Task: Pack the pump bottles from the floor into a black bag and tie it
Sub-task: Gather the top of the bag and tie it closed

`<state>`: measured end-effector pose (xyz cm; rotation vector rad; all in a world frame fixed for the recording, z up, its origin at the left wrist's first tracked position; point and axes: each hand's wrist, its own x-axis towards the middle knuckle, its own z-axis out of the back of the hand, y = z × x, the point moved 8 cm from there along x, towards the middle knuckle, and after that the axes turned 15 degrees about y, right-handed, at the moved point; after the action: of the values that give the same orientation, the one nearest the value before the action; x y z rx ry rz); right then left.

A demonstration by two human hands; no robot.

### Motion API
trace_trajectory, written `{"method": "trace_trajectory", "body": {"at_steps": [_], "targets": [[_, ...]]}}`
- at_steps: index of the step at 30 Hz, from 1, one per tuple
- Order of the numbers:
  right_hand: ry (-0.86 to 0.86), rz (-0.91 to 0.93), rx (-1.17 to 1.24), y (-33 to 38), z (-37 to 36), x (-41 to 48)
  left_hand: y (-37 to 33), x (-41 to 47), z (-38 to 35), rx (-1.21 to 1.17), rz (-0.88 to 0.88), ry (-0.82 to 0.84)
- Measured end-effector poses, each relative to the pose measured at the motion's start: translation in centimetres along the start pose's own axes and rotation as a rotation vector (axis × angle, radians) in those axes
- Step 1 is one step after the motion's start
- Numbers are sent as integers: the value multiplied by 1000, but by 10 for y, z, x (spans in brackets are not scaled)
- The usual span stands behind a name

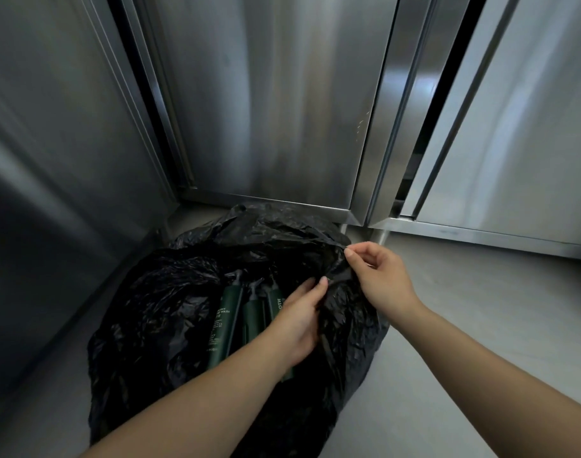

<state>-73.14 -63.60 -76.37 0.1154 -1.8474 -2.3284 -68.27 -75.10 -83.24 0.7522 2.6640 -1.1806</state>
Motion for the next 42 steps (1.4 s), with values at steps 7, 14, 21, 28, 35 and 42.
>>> {"method": "trace_trajectory", "body": {"at_steps": [7,14,21,28,35,42], "targets": [[96,-56,-298,-1,-9,2,-78,-57,18,1002,-405,-173],[376,242,-606,57,-95,2,-164,-124,36,1475,-557,-319],[682,258,-539,68,-189,-7,-205,-170,61,1345,-602,-360],[558,408,-465,87,-222,-7,-214,-177,78,1180,-593,-310],[604,259,-323,66,-234,-8,-200,-174,118,1145,-449,-327],[721,247,-286,55,-250,-16,-175,-175,160,915,-327,-307]]}}
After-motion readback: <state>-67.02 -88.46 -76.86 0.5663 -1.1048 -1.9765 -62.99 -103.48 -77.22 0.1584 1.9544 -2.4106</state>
